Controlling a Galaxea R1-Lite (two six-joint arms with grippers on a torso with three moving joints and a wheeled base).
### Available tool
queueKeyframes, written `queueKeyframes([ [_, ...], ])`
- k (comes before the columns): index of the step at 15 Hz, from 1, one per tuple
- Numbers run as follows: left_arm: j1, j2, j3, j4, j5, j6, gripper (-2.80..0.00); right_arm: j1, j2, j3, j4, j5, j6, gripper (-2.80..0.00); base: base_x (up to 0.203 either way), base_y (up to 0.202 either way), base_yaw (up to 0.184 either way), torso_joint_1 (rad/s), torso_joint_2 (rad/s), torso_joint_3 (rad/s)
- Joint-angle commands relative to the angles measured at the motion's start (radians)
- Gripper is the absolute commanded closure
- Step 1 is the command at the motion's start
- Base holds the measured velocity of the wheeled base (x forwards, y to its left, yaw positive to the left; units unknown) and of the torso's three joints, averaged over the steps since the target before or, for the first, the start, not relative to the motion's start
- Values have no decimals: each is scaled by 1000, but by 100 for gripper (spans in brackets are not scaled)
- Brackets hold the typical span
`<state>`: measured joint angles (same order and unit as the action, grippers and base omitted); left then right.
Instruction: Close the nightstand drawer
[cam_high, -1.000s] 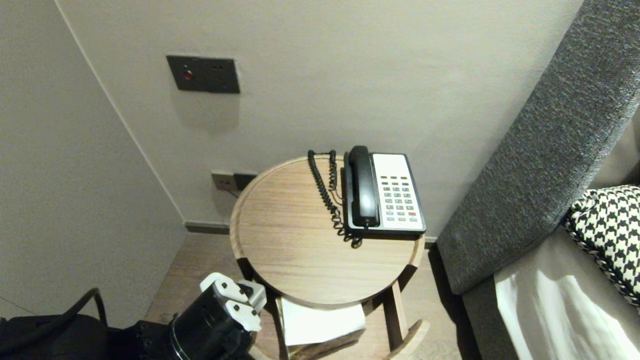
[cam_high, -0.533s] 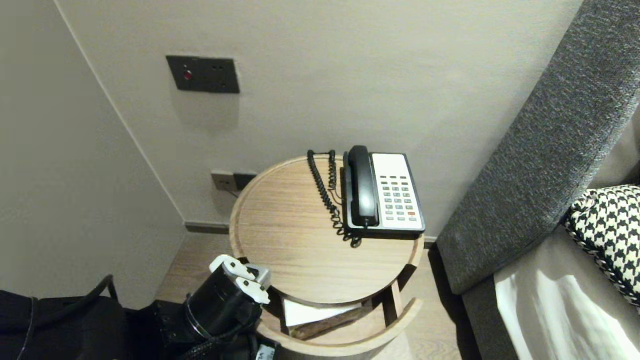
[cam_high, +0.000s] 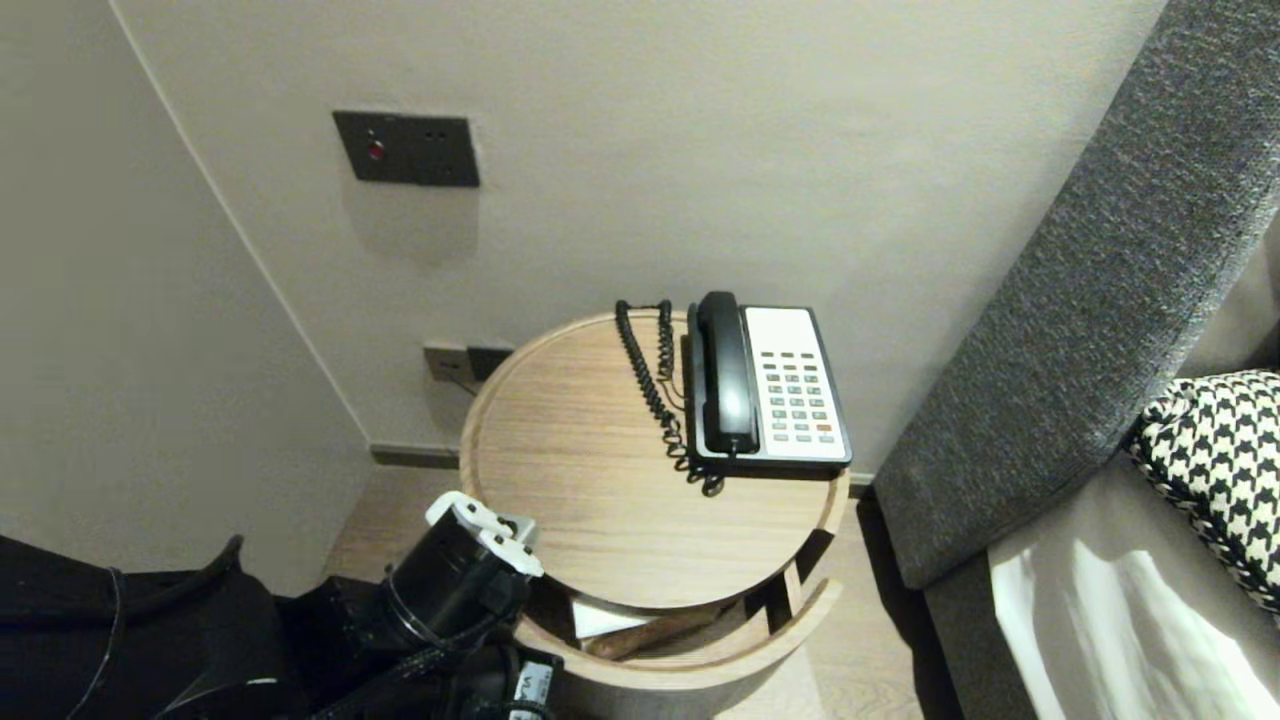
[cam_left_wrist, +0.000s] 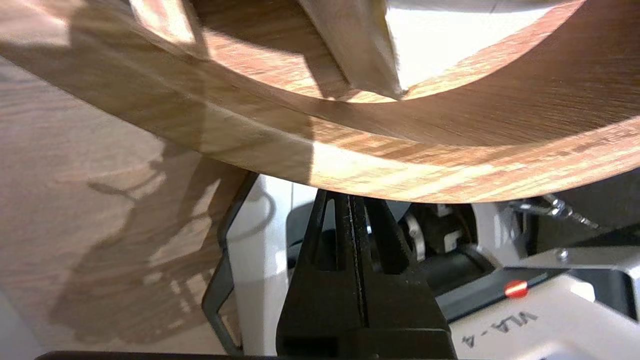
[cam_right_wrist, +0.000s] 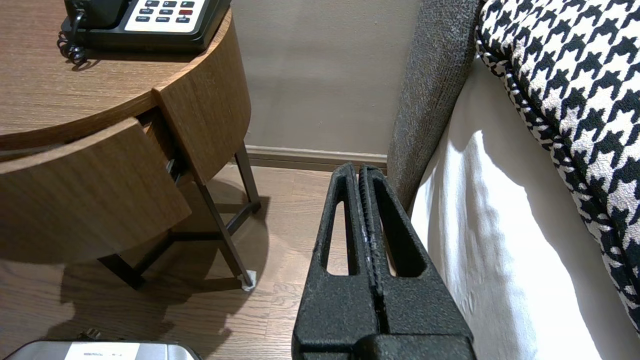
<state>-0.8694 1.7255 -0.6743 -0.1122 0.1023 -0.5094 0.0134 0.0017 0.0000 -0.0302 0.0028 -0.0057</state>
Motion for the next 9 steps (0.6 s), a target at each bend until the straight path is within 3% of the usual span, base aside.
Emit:
queueKeyframes([
  [1,9,17,-11,-7,0,-3,0,0,1,12,0,0,0,0,0,0,0,0,0,0],
  [9,36,17,-45,-23,2,-10,0,0,1,12,0,0,-1,0,0,0,0,0,0,0],
])
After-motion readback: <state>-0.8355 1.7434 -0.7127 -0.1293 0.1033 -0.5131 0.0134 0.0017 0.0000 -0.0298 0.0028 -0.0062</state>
